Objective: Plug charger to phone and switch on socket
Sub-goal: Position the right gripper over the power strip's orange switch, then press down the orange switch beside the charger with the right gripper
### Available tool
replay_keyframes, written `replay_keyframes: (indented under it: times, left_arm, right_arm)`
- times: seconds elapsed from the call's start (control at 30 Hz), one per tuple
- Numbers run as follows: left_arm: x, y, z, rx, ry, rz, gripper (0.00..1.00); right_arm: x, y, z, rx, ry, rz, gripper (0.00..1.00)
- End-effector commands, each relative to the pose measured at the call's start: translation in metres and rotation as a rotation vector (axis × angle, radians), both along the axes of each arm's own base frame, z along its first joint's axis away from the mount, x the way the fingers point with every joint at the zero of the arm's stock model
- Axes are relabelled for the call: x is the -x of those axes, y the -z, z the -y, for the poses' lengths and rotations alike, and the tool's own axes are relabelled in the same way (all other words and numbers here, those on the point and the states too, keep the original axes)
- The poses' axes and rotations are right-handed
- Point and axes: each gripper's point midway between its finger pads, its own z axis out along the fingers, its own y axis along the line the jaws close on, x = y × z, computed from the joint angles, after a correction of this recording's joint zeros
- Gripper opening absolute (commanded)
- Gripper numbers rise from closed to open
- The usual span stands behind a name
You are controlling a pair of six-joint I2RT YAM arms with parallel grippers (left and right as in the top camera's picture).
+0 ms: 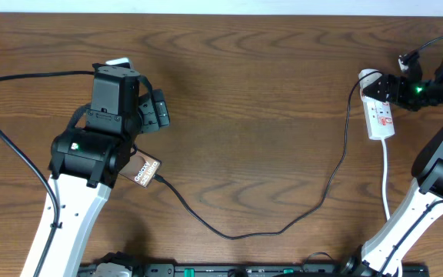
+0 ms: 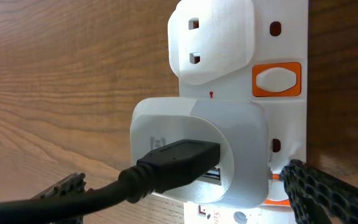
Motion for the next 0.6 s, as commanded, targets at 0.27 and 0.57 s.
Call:
replay_keyframes:
  times: [0.27, 0.57]
  left_arm:
    - [-0.001, -0.0013, -0.0022, -0.014, -0.011, 0.002, 0.94]
    - [0.0019, 0.0014, -0.003, -0.018, -0.011, -0.014, 0.93]
  right_arm:
    - [0.005, 0.0083, -0.0361, -0.087, -0.017, -0.07, 0.99]
    - [0.0091, 0.0092, -0.0371, -0.09, -0.014, -0.093, 0.99]
